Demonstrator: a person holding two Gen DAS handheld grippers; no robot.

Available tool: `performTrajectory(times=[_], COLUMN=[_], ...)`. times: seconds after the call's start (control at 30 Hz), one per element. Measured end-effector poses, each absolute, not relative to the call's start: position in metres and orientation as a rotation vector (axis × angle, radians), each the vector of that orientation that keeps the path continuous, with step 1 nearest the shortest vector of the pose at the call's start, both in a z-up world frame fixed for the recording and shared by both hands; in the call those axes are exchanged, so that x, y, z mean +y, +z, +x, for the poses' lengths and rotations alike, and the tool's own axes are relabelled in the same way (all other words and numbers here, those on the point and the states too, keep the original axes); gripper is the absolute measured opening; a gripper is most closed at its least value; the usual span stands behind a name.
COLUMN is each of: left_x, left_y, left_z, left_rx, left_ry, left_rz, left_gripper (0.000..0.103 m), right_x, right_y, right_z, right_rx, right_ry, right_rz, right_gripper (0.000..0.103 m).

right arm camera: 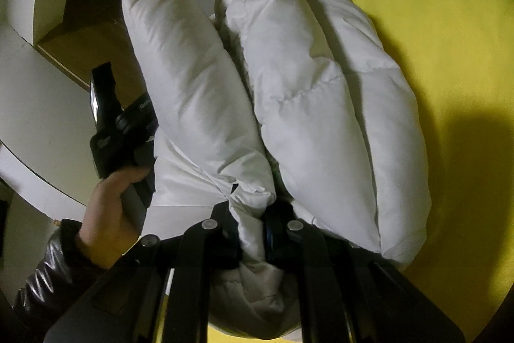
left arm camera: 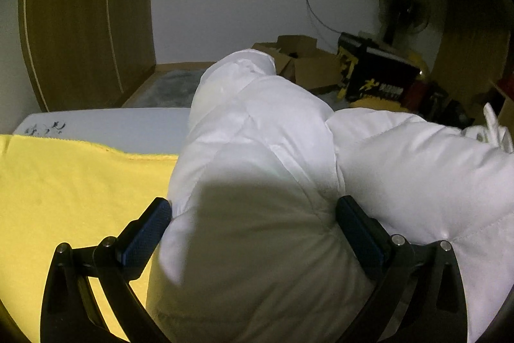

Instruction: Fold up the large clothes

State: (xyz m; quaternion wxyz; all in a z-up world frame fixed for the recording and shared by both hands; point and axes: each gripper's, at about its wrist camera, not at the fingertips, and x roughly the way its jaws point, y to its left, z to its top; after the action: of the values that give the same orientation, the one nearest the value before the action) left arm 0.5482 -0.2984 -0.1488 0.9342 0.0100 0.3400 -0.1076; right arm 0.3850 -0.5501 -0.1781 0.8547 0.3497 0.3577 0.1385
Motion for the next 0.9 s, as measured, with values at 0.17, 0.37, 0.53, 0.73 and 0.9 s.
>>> performTrajectory(times=[0.17, 0.37, 0.53, 0.73, 0.9], left_x=[-0.300, -0.300, -0.301, -0.301, -0.286], left_y=[-0.155, -0.162, -0.166, -0.173, -0.171], left_z=[0.555, 0.562, 0.565, 0.574, 0.579], left_rx=[0.732, 0.779, 0.814, 0.859, 0.894], left_ry=[-0.215, -0.225, -0.235, -0.255, -0.311], left_rz=[0.036, 0.030, 0.021, -0.003, -0.104], left_gripper=[0.103, 0.103, 0.103, 0.103, 0.103], right_x=[-0.552, -0.547, -0.548, -0.548, -0.544], right_y=[-0.178, -0.177, -0.179, -0.179, -0.176], right_z=[0.389, 0.388, 0.387, 0.386, 0.379], right_rx=[0.759, 0.760, 0.760, 0.760, 0.711], right_ry=[0.285, 0.284, 0.284, 0.283, 0.284], right_rz=[0.730, 0.723, 0.724, 0.721, 0.673], right_gripper=[0.008, 0.008, 0.008, 0.008, 0.009])
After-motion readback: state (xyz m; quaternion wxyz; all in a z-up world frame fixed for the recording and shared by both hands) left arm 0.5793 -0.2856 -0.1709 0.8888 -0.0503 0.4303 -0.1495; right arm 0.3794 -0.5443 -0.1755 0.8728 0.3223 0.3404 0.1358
